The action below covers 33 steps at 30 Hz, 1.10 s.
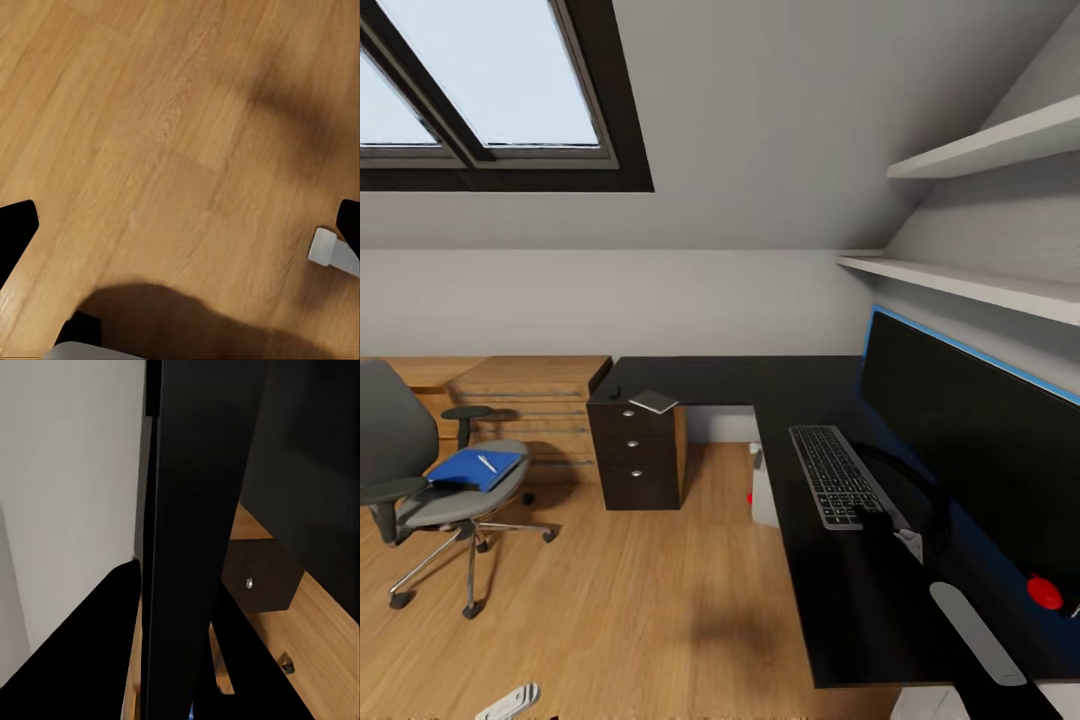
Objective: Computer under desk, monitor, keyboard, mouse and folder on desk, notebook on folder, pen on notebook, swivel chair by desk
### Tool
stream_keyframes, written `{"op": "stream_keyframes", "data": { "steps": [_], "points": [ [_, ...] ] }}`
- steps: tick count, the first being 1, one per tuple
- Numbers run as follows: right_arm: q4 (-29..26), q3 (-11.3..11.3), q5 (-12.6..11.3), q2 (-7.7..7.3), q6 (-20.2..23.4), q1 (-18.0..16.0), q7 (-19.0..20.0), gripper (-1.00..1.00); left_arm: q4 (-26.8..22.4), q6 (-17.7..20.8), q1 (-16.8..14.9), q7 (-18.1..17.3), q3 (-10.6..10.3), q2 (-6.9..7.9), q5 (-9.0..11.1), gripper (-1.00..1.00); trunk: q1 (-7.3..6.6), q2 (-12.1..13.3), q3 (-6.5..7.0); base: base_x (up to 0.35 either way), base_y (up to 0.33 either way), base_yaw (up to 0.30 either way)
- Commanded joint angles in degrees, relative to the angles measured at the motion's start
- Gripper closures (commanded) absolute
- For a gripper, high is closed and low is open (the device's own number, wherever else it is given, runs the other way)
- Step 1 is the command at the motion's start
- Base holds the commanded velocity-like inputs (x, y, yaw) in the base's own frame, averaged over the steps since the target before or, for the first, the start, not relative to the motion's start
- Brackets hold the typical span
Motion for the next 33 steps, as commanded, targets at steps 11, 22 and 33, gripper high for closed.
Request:
{"op": "stream_keyframes", "data": {
  "steps": [11, 22, 33],
  "points": [
    [0.19, 0.17, 3.01, 0.28, -0.09, -0.04, 0.07, 1.0, -0.21, 0.39, 0.02, 0.47, 1.28, 0.0, 0.69, -1.0, 0.2, -0.45, -0.24, -0.071, 0.0, 0.0],
    [0.19, 0.14, 3.14, 0.29, -0.1, -0.04, 0.08, 1.0, -0.32, 0.39, 0.02, 0.35, 1.86, -0.03, 0.64, -1.0, 2.62, -4.86, -2.22, 0.0, 0.0, 0.0],
    [0.19, 0.03, 3.11, 0.15, -0.1, -0.04, 3.45, 1.0, -0.31, 0.39, 0.02, 0.34, 1.86, -0.03, 0.63, -1.0, 5.04, -9.27, -4.19, 0.0, 0.0, 0.0]
  ]
}}
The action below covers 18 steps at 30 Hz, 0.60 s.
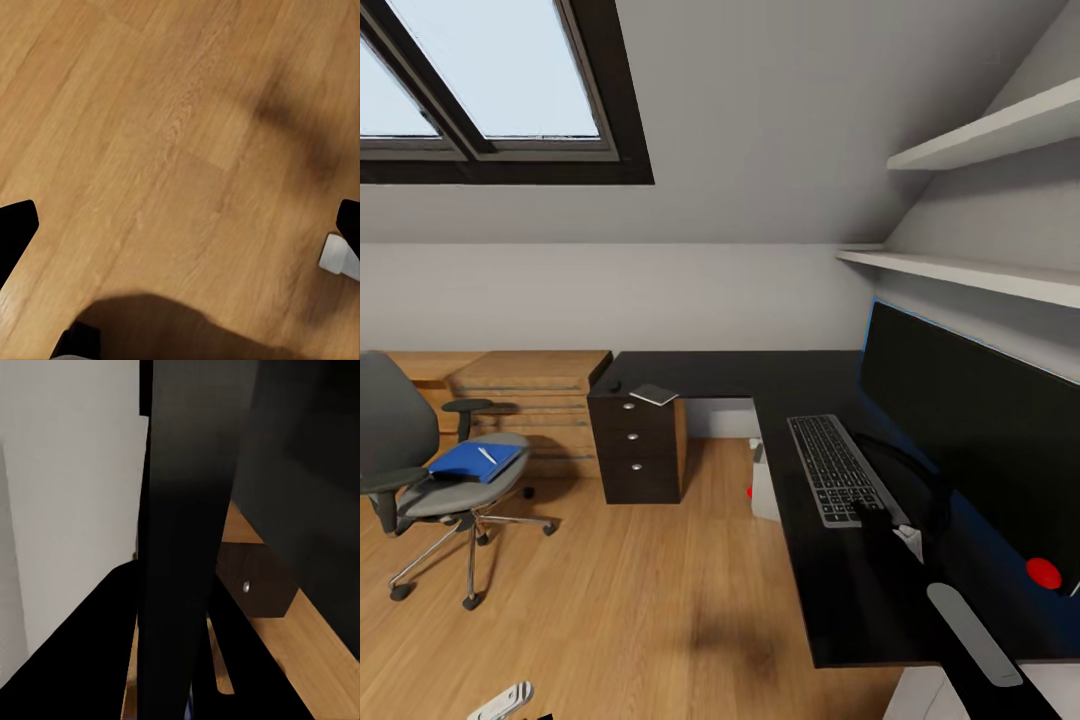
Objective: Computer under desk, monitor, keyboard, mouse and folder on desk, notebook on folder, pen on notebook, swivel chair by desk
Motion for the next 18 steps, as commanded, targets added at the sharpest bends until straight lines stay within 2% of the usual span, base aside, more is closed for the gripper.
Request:
{"op": "stream_keyframes", "data": {
  "steps": [1, 12, 18],
  "points": [
    [-0.01, 0.09, -0.42, -0.08, 0.02, -0.04, 0.02, 1.0, -0.13, 0.33, 0.02, 0.19, 0.05, 0.0, 0.56, -1.0, 0.23, -0.45, -0.24, 0.0, 0.0, 0.0],
    [0.34, 0.07, -0.41, -0.13, 0.02, -0.04, -0.11, 1.0, -0.13, 0.33, 0.02, 0.17, 0.05, 0.0, 0.56, -1.0, 2.65, -4.87, -2.21, 0.0, 0.0, 0.0],
    [0.42, 0.07, -0.37, -0.17, 0.02, -0.04, -0.21, 1.0, -0.13, 0.24, 0.02, -0.11, 0.17, 0.05, 0.56, -1.0, 2.65, -4.87, -2.21, 0.0, 0.0, 0.0]
  ]
}}
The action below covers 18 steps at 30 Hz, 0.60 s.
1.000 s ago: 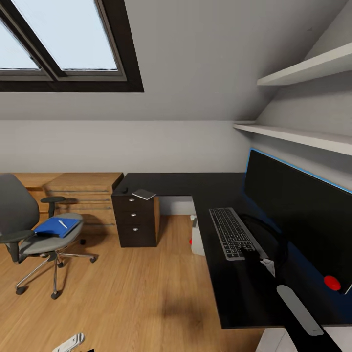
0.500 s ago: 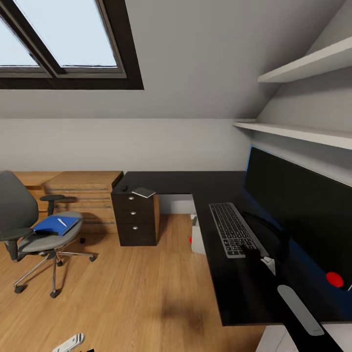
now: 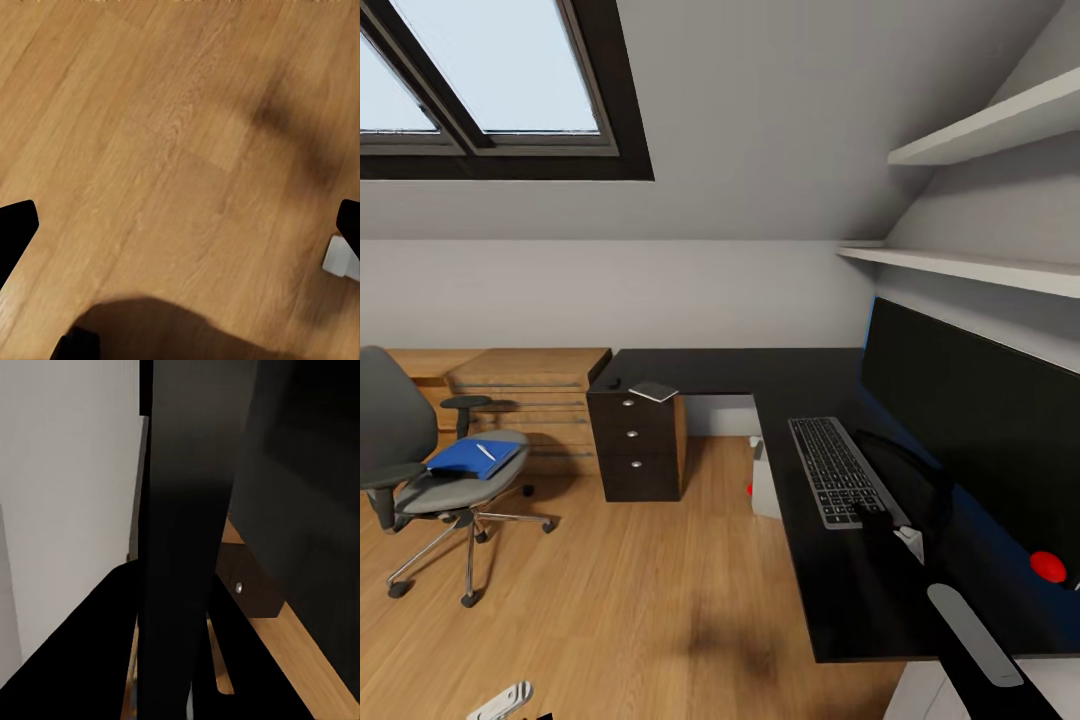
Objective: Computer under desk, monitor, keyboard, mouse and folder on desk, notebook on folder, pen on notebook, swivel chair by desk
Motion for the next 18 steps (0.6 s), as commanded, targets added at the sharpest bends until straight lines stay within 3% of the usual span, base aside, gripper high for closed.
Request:
{"op": "stream_keyframes", "data": {
  "steps": [1, 18],
  "points": [
    [0.02, 0.11, -0.44, -0.05, 0.02, -0.04, -0.09, 1.0, -0.13, 0.3, 0.02, 0.11, 0.06, 0.01, 0.5, -1.0, 0.0, -0.04, -0.05, 0.0, 0.0, 0.0],
    [1.58, 0.11, -0.44, 0.0, 0.02, -0.04, -0.2, 1.0, -0.08, 0.26, 0.02, 0.15, 0.03, 0.03, 0.4, -1.0, 0.0, -0.04, -0.05, -0.075, 0.0, 0.0]
  ]
}}
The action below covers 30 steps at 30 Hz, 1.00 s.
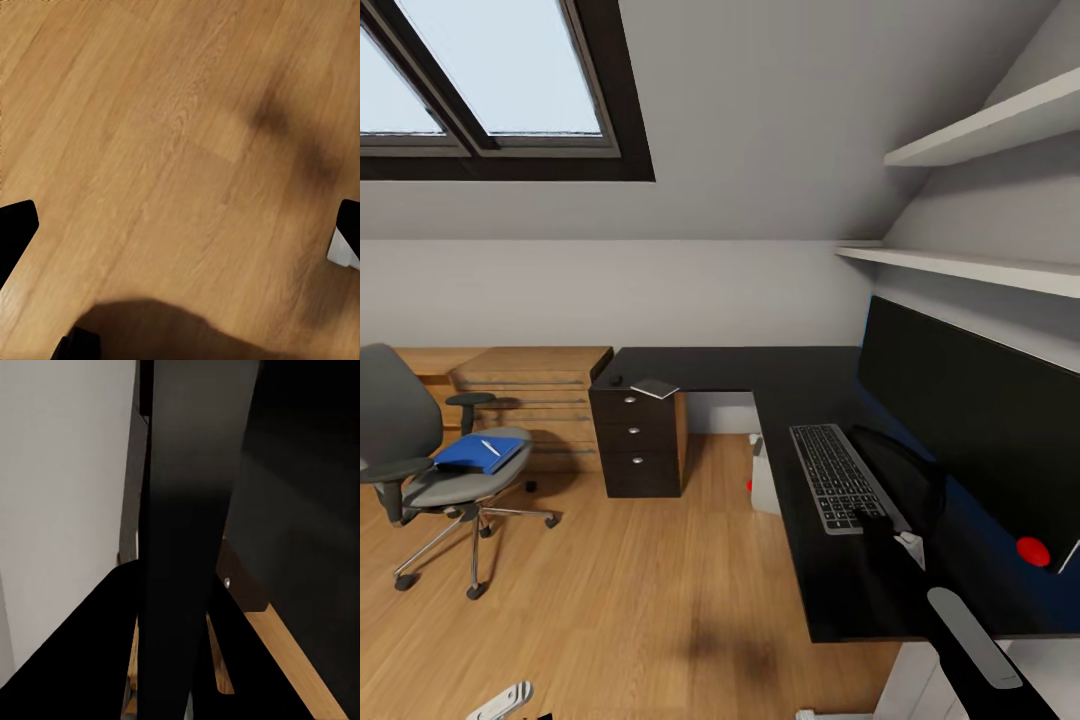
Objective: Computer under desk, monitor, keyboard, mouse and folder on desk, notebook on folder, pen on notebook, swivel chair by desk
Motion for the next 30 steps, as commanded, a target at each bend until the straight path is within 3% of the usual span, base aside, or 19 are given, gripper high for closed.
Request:
{"op": "stream_keyframes", "data": {
  "steps": [1, 30],
  "points": [
    [-0.02, 0.11, -0.43, -0.05, 0.02, -0.04, -0.04, 1.0, -0.13, 0.31, 0.02, 0.16, 0.06, -0.02, 0.52, -1.0, 0.0, -0.04, -0.05, -0.003, 0.0, 0.0],
    [1.65, -0.32, -0.45, -0.09, 0.06, -0.04, -1.6, 1.0, -0.1, 0.4, 0.02, 0.13, 0.06, 0.0, 0.57, -1.0, 0.0, -0.04, -0.05, 0.042, -0.023, 0.0]
  ]
}}
